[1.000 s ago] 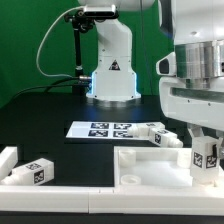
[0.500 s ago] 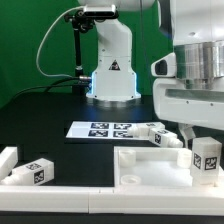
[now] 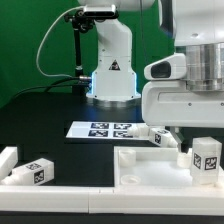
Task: Assemble one leg
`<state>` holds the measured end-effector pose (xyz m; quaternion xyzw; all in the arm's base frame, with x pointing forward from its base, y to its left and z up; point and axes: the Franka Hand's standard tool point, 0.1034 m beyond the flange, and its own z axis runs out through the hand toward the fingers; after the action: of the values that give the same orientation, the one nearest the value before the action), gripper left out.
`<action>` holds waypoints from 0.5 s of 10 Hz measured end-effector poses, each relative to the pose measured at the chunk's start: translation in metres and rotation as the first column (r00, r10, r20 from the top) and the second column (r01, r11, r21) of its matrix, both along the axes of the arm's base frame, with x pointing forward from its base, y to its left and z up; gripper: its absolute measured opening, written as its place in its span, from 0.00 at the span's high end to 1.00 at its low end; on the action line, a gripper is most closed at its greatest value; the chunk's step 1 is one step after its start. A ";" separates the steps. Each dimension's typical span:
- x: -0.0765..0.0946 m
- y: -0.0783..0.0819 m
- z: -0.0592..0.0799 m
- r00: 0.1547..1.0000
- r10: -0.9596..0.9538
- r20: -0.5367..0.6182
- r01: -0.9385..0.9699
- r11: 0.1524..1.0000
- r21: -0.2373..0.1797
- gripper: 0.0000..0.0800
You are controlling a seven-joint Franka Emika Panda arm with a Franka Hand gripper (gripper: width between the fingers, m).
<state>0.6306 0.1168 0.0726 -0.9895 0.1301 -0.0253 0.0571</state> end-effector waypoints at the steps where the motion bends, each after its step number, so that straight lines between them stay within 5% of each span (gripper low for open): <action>1: 0.004 -0.003 0.002 0.970 0.240 0.024 -0.239 0.970 -0.052 0.19; 2: 0.006 -0.005 0.004 0.911 0.411 0.036 -0.407 0.910 -0.081 0.19; 4: 0.007 -0.005 0.004 0.927 0.373 0.039 -0.369 0.926 -0.077 0.19; 5: 0.007 -0.005 0.004 0.931 0.363 0.039 -0.359 0.930 -0.075 0.33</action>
Offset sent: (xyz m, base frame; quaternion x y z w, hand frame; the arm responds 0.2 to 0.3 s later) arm 0.0000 0.0000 0.0000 0.0000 0.0000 0.0650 0.9979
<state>0.6374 0.1120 0.0766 -0.9969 -0.0564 -0.0444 0.0310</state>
